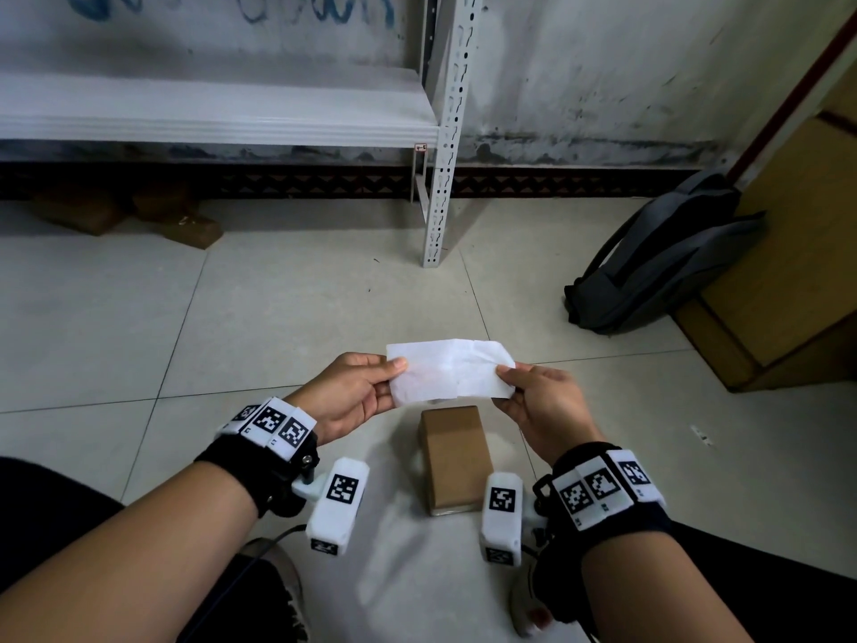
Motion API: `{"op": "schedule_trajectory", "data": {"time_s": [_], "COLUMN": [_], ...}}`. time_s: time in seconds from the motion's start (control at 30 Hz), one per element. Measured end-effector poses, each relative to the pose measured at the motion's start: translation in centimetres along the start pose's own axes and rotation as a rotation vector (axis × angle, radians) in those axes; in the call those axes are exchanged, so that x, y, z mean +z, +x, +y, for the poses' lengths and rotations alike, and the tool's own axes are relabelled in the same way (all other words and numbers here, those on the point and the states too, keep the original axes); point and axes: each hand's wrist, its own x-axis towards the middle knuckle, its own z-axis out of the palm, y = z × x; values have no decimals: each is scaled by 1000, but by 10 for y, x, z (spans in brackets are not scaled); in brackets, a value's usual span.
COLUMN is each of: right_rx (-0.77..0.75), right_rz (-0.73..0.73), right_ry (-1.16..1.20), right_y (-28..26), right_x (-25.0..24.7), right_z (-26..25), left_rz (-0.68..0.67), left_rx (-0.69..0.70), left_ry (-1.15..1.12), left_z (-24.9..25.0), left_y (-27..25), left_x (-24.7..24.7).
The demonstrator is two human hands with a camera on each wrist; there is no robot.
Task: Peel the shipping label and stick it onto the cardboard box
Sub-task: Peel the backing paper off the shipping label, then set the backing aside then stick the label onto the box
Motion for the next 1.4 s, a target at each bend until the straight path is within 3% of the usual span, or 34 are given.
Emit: {"op": "schedule_trajectory", "data": {"time_s": [0.77, 1.0, 1.4], "right_rx": [-41, -35, -36], "right_rz": [117, 191, 432], "right_ry": [50, 46, -79], "right_y": [2, 7, 24], "right_x": [-6, -16, -27], "right_z": [6, 7, 33], "left_rz": [137, 179, 285], "left_rx": [46, 61, 137], "left_ry": [-4, 107, 510], "left_z": [-7, -14, -37], "left_y": [6, 7, 33], "left_x": [-23, -36, -50]}}
